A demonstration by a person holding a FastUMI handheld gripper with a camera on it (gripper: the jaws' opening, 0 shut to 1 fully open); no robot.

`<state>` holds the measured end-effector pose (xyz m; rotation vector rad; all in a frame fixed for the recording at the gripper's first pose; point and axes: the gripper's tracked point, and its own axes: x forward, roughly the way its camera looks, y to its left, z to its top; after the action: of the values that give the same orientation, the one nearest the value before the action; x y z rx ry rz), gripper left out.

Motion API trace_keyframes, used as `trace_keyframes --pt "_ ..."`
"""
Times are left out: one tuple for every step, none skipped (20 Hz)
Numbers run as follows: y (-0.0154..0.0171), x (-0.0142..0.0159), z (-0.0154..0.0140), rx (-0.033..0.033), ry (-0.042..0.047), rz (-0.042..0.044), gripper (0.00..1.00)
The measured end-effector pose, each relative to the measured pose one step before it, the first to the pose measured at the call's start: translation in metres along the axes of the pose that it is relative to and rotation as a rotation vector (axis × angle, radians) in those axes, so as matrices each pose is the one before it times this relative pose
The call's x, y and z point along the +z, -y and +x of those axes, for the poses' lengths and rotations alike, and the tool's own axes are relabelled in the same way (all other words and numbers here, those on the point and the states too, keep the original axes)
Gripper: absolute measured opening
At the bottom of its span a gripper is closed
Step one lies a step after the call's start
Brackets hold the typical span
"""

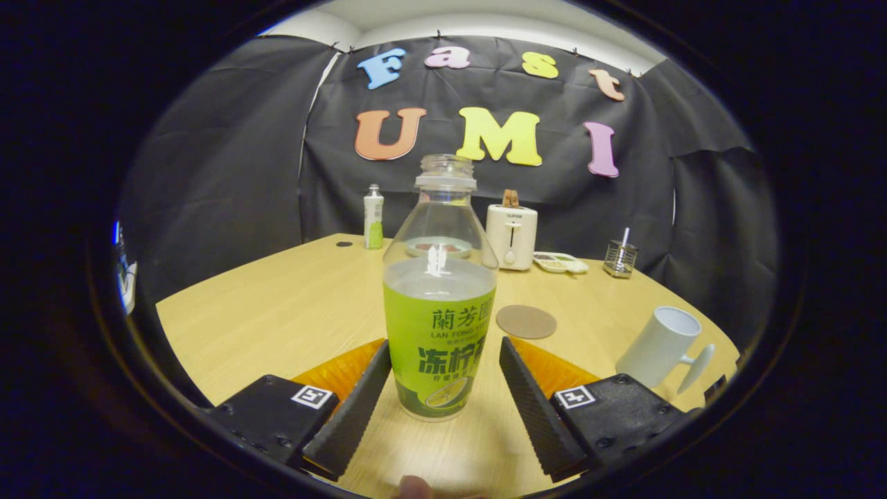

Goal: Take the bottle from table, then pour the juice into the cup, finally place the bottle on the coaster

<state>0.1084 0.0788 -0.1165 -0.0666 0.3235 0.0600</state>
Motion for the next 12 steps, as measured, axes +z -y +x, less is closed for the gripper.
trace_keyframes --pt "-0.00121 0.00038 0.00229 0.00584 -0.00342 -0.00351 0.98" --pt "-0.00217 -0.00048 0.00207 0.00633 -0.00433 -0.00412 0.96" --pt "-0.00108 -0.00087 0.00184 0.00576 -0.00565 -0.00226 0.93" --pt "-0.00116 -0.00045 -0.00006 0.00542 -0.00307 -0.00148 0.9" --pt "0.00061 0.00147 0.00053 -0.00119 0.0017 0.00073 0.86" --pt "0.00057 -0.0014 -0.00127 -0.00101 -0.00734 0.00438 0.85" --pt "0.00061 0.00129 -0.00016 0.00192 -0.0035 0.01198 0.83" --pt "-0.00026 0.00209 -0.00051 0.00561 0.00089 0.01393 0.83" --pt "0.00176 0.00419 -0.00209 0.00455 0.00321 0.0201 0.82" --pt "0.00214 0.00123 -0.00153 0.00424 -0.00591 0.02191 0.82" --pt "0.00239 0.00378 -0.00265 0.00153 0.00156 0.01986 0.82" --pt "0.00509 0.00608 -0.0029 -0.00578 0.00592 0.01963 0.82"
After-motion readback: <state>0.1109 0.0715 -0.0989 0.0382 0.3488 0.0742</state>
